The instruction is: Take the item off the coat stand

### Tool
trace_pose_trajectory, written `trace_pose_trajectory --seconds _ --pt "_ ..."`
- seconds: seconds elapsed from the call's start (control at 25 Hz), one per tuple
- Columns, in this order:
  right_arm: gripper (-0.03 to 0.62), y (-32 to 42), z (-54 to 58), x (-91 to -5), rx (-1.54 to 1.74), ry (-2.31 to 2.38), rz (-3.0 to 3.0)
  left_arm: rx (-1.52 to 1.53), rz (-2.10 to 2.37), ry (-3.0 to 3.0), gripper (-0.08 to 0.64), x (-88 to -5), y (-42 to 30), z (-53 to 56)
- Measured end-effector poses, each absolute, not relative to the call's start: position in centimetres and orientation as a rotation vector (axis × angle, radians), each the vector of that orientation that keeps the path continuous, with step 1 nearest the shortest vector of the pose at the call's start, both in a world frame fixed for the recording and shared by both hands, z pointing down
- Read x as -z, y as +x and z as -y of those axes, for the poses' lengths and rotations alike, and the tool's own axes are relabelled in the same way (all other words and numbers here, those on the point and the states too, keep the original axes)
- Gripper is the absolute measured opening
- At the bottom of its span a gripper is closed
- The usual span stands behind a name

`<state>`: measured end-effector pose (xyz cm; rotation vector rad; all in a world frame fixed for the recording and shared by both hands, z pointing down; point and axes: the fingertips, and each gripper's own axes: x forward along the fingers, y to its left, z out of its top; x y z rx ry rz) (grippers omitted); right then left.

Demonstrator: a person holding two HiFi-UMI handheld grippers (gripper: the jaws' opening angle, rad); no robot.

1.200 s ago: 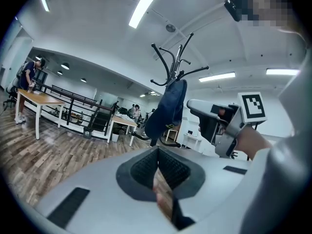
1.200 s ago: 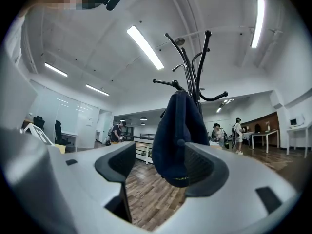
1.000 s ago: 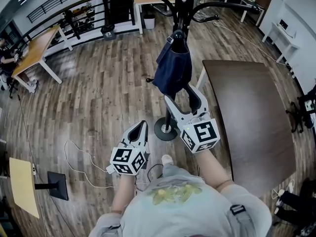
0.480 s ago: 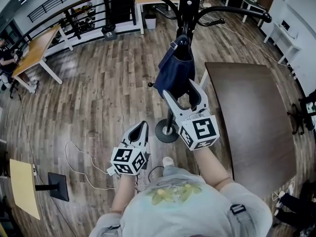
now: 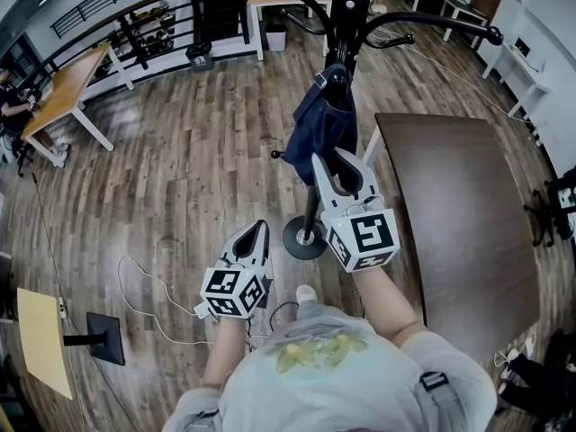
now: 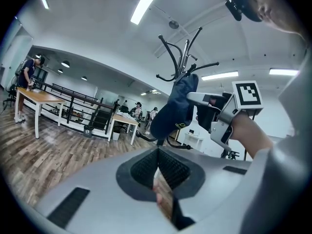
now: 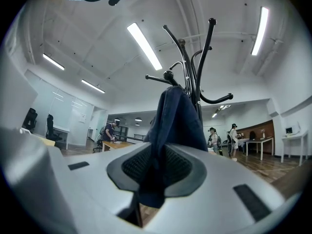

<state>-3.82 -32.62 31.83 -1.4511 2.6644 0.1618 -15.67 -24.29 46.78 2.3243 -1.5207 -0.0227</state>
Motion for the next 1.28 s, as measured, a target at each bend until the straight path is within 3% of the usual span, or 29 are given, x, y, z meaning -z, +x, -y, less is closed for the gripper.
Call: trace_pose_trajectory --seconds 1.28 --pt "0.051 -4.4 28.5 -26.5 -0.595 -1.318 -2.639 0.02 1.5 2.325 0.015 -47.3 -15.3 23.1"
